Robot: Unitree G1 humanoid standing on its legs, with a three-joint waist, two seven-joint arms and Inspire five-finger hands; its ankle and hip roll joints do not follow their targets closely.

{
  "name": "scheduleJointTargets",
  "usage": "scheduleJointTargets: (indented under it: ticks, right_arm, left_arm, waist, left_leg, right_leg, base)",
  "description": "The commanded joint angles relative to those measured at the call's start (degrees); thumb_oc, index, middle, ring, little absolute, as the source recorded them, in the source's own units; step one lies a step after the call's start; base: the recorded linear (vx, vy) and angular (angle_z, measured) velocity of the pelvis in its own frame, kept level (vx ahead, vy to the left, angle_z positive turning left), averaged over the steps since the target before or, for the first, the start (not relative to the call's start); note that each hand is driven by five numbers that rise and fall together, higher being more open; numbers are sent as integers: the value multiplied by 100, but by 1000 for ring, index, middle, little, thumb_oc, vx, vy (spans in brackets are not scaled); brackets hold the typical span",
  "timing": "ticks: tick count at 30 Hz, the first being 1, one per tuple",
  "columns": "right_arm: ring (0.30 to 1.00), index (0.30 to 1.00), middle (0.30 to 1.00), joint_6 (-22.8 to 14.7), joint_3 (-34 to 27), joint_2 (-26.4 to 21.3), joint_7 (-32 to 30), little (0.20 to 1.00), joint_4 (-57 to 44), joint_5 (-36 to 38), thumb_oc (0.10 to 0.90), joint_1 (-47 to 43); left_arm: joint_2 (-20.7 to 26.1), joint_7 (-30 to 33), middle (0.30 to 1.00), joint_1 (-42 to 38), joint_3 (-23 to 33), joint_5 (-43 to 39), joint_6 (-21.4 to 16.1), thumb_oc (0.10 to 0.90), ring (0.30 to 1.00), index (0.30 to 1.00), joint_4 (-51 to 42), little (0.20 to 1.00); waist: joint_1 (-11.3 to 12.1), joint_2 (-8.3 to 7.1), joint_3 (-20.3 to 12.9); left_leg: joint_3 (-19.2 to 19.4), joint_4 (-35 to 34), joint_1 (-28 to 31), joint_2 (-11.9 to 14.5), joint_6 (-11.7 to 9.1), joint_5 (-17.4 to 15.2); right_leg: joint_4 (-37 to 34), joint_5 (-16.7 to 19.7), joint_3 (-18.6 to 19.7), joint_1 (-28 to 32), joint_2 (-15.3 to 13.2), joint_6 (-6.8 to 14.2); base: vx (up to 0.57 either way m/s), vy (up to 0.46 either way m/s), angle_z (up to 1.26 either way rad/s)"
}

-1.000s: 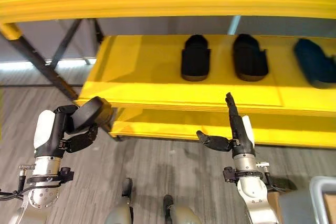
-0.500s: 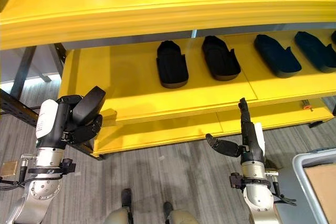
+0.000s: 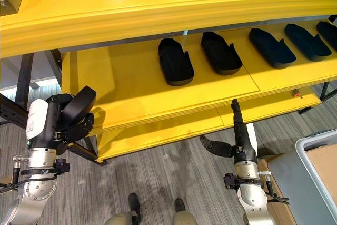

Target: Move parts from the plastic box to the shelf.

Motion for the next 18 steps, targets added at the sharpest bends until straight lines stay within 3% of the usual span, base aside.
scheduleJointTargets:
  ticks: [1,3,7,9,11,13,18]
  right_arm:
    - [1000,1000,1000,-477,-239,-203,-186,1000,-517,-114,900,-510]
    - [1000,1000,1000,-493,-179,-192,-214,1000,-512,-116,900,-616]
    - [1000,1000,1000,-517,-17,-163,-276,1000,-442,-170,900,-840]
    - [1000,1000,1000,-498,14,-201,-225,1000,-414,-185,900,-786]
    - [1000,1000,1000,-492,-66,-211,-171,1000,-425,-181,900,-619]
    - [1000,1000,1000,-452,-155,-243,-131,1000,-422,-126,900,-506]
    - [1000,1000,1000,-428,-393,-288,-150,1000,-392,13,900,-310]
  left_arm:
    - [553,477,300,-604,250,162,-414,400,300,300,-730,300]
    - [592,506,300,-687,234,144,-420,400,300,300,-713,300]
    - [661,585,300,-748,306,147,-370,400,300,300,-636,300]
    - [644,547,300,-688,284,153,-383,400,300,300,-631,300]
    - [565,515,300,-586,262,239,-367,400,300,300,-584,300]
    - [446,438,300,-452,309,216,-386,400,300,300,-592,300]
    - [339,370,300,-310,382,112,-355,400,300,300,-582,300]
  waist:
    - [-88,-75,-477]
    - [-89,-39,-391]
    - [85,-26,-311]
    - [32,-86,-277]
    - [0,-174,-341]
    - [12,-184,-434]
    - [-56,-98,-558]
  left_leg:
    - [-296,676,-87,382,-71,-846]
    - [-289,693,-130,415,-40,-846]
    - [-155,761,-46,610,-190,-1019]
    - [-284,895,-28,753,-293,-1064]
    - [-361,836,22,801,-366,-989]
    - [-395,658,121,867,-452,-867]
    - [-631,423,168,1005,-565,-669]
  right_leg:
    - [657,690,-268,-268,-627,562]
    - [902,664,-164,-486,-538,558]
    - [94,874,-792,-889,-1073,495]
    - [-53,988,-644,-770,-1089,530]
    - [-59,803,-568,-644,-954,541]
    - [-52,632,-734,-548,-865,504]
    - [86,211,-894,-330,-616,367]
  base:
    - [-58,128,25]
    - [-80,69,17]
    - [34,-126,-20]
    - [109,-177,-40]
    - [105,-148,33]
    - [121,-160,64]
    - [67,-124,46]
